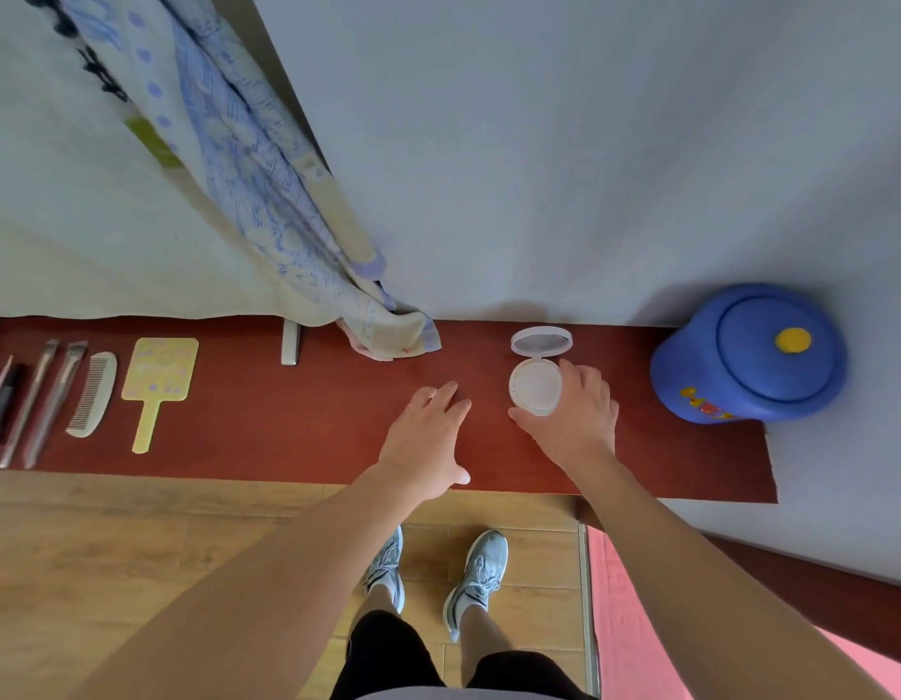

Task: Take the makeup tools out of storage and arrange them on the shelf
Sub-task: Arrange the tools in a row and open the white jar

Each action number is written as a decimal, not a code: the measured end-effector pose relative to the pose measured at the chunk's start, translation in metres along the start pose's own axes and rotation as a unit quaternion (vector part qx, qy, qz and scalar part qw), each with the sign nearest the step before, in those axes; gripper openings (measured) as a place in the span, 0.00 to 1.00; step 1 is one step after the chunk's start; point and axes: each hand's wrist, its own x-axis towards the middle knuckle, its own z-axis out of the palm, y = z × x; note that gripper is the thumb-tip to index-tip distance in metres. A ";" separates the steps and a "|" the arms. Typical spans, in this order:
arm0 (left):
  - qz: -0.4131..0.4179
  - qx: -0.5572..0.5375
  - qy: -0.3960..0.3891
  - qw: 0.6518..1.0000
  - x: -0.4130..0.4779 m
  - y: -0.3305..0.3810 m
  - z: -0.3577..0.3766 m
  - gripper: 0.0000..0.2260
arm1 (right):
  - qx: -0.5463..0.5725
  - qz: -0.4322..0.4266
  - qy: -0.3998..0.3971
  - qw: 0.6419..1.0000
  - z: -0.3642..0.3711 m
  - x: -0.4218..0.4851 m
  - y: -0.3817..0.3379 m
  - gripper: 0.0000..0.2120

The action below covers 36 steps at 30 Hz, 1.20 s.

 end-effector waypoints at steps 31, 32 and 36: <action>0.038 -0.025 0.060 0.997 -0.023 -0.046 -0.006 0.34 | 0.035 -0.007 0.015 0.999 -0.008 -0.039 -0.050 0.39; 0.033 -0.024 0.061 0.997 -0.026 -0.053 -0.007 0.34 | 0.034 -0.010 0.013 0.999 -0.008 -0.040 -0.053 0.39; 0.005 -0.020 0.049 0.999 -0.045 -0.091 -0.009 0.35 | 0.029 -0.024 0.009 0.999 -0.003 -0.048 -0.075 0.38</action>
